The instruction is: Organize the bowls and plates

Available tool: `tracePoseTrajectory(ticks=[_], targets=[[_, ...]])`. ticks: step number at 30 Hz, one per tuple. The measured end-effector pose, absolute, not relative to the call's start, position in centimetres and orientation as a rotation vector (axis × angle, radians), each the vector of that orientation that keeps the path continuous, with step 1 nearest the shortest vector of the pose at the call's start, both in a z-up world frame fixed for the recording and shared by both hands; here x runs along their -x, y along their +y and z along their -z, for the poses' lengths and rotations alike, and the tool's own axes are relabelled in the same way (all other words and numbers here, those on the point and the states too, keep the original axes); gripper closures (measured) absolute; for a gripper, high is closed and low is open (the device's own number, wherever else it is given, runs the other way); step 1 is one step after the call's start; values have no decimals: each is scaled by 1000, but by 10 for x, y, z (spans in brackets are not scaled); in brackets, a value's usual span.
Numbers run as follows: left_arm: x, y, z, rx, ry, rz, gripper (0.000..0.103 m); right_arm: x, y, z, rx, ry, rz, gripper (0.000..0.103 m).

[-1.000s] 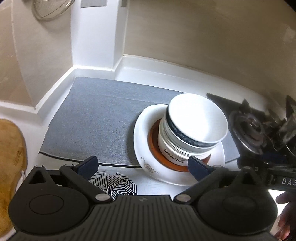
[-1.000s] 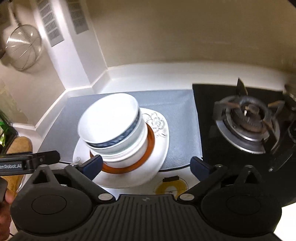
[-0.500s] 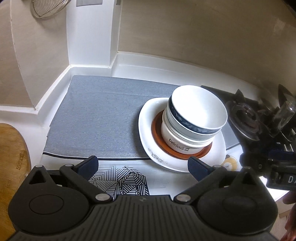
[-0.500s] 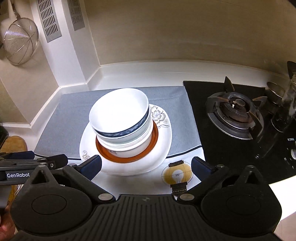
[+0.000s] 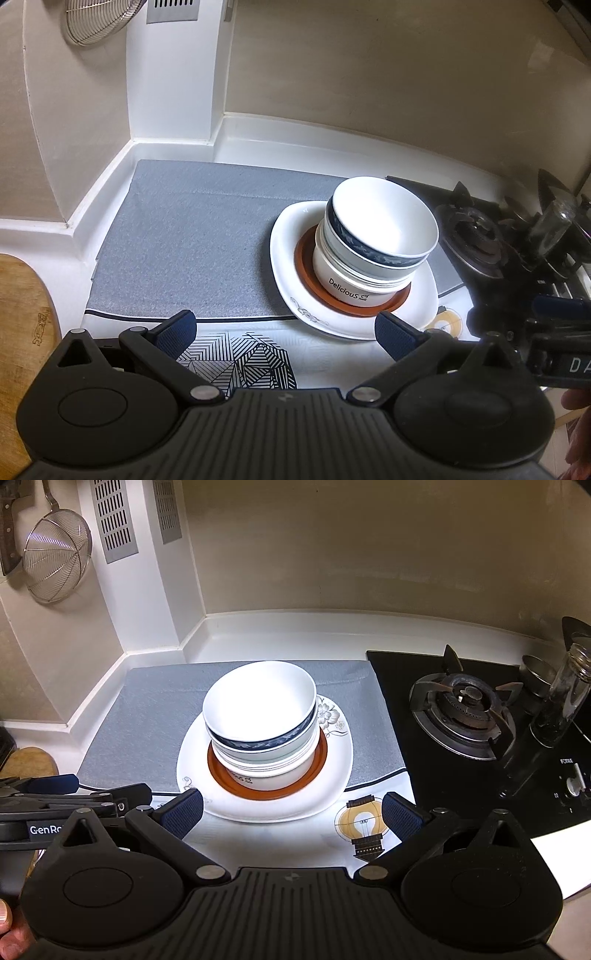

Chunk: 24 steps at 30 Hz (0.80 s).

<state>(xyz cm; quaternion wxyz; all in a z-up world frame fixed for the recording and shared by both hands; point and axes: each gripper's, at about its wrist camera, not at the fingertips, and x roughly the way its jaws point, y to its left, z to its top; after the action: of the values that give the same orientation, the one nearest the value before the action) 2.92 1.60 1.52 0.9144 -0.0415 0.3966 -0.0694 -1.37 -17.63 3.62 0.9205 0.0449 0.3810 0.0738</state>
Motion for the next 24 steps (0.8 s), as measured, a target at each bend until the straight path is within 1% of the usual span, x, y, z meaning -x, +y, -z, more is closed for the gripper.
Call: tracePoseTrajectory(ticks=[24], targets=[[-35, 24, -24, 34, 809, 166, 0, 11, -162, -37, -132, 762, -142, 1]])
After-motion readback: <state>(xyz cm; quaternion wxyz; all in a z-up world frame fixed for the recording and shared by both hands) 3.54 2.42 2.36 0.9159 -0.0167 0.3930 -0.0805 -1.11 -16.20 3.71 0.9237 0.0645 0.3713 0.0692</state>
